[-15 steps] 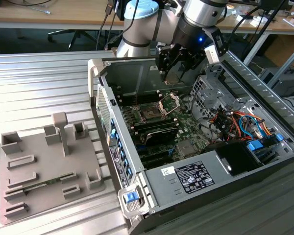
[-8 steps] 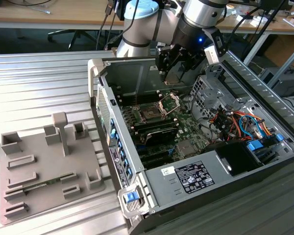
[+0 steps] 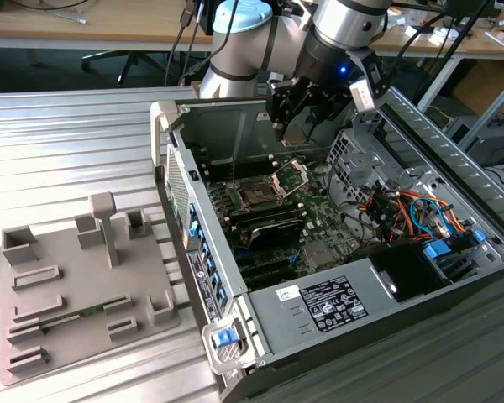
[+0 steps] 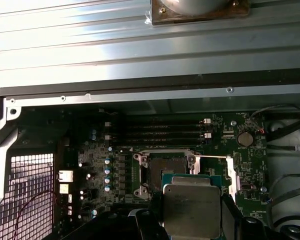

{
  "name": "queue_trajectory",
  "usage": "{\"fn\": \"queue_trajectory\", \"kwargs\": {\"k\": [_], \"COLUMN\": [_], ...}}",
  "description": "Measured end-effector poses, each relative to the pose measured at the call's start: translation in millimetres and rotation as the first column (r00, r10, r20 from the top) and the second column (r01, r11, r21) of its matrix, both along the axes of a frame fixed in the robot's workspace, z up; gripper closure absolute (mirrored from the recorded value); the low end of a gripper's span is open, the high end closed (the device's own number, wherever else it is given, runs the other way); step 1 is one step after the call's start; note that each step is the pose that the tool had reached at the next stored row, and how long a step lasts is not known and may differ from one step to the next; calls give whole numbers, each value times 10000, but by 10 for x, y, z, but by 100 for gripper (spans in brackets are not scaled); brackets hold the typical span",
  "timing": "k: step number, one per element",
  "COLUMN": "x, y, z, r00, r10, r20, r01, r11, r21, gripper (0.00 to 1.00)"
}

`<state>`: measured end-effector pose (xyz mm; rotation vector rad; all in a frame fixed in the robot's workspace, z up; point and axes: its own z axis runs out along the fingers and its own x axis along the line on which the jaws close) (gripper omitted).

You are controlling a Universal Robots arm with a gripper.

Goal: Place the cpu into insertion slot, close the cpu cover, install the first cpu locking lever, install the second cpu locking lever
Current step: 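Place the cpu into insertion slot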

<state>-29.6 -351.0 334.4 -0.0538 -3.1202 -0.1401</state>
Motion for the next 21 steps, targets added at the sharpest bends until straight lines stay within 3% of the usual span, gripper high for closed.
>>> {"fn": "queue_trajectory", "kwargs": {"k": [21], "x": [0], "y": [0], "z": [-52], "r00": [10000], "r10": [0], "r20": [0], "r01": [0], "r11": [10000], "r21": [0], "gripper": [45]}}
